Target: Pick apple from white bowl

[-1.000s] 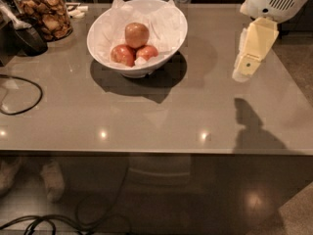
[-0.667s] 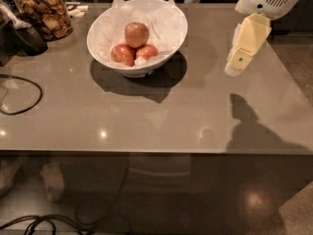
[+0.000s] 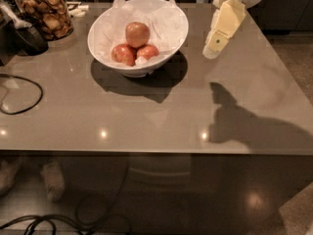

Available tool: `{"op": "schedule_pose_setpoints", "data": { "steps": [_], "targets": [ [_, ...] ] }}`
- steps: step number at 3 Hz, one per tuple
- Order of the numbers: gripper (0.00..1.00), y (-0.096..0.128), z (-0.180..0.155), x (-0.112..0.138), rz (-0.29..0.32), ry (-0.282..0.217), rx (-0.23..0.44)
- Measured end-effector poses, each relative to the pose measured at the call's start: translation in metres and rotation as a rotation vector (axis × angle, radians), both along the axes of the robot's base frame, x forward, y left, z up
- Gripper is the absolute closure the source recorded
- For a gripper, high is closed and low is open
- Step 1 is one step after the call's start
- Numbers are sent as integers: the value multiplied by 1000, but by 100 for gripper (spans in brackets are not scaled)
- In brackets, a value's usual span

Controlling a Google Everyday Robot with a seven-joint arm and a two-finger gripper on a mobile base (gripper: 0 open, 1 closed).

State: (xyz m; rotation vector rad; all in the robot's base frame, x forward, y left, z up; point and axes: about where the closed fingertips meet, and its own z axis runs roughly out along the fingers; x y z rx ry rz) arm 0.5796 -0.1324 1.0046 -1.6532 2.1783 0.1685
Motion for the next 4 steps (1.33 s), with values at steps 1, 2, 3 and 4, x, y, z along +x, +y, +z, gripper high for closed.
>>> {"op": "schedule_pose_setpoints", "data": {
  "steps": [1,2,3,4],
  "targets": [
    [0,19,2,18,36,-9,20],
    [0,23,5,26,31,-37,34],
    [0,45,12,43,47,-70,91],
    [0,69,17,61,77,-81,146]
  ]
}}
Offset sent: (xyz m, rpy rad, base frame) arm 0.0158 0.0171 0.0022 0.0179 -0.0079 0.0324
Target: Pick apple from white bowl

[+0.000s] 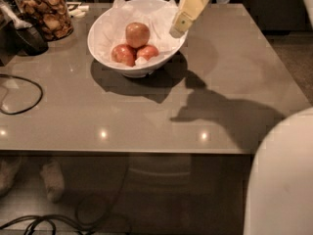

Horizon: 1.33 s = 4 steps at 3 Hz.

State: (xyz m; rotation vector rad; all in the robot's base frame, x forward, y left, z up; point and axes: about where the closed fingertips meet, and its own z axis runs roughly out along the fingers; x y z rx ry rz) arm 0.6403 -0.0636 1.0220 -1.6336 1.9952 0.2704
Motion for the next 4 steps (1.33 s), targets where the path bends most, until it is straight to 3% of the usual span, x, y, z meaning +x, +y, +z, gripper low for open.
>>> {"op": "schedule_pose_setpoints", "data": {
  "steps": [1,3,4],
  "targets": [
    [0,28,-2,15,56,3,51],
    [0,30,-4,26,41,-18,119],
    [0,43,-15,40,39,12,254]
  ]
}}
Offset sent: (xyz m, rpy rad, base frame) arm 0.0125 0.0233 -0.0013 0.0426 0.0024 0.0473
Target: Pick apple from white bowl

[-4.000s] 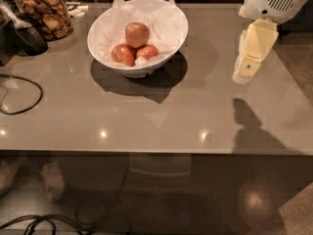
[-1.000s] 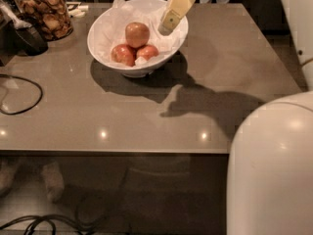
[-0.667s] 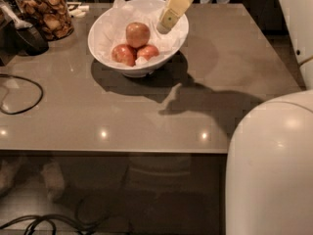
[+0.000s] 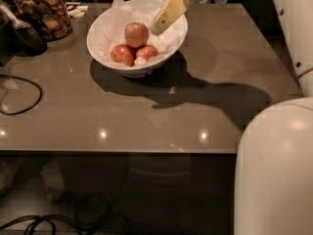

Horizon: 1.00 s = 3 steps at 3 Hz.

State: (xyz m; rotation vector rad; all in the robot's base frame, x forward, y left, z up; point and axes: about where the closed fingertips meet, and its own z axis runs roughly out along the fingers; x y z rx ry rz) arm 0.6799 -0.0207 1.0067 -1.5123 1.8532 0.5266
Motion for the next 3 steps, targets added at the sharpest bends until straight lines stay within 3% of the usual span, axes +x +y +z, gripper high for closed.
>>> {"op": "schedule_pose_setpoints", "data": {
  "steps": [1,3],
  "targets": [
    [0,10,-14,10,9,44,87],
    [0,24,-31,21,33,87,134]
  ]
}}
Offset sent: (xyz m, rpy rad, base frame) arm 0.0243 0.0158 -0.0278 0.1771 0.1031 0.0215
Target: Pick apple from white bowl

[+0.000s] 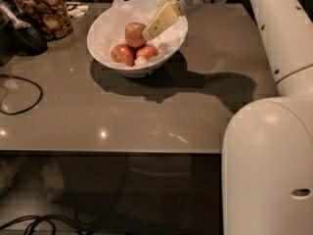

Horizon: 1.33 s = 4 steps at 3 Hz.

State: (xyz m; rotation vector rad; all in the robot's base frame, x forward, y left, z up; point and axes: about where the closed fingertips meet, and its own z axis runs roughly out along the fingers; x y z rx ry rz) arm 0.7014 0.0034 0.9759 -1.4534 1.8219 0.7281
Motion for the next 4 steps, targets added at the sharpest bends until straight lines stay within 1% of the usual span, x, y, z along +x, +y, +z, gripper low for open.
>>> {"op": "schedule_pose_setpoints", "data": {
  "steps": [3,4],
  "targets": [
    [0,15,-15,17,24,5,-38],
    [0,15,-27,23,20,25,-52]
  ]
}}
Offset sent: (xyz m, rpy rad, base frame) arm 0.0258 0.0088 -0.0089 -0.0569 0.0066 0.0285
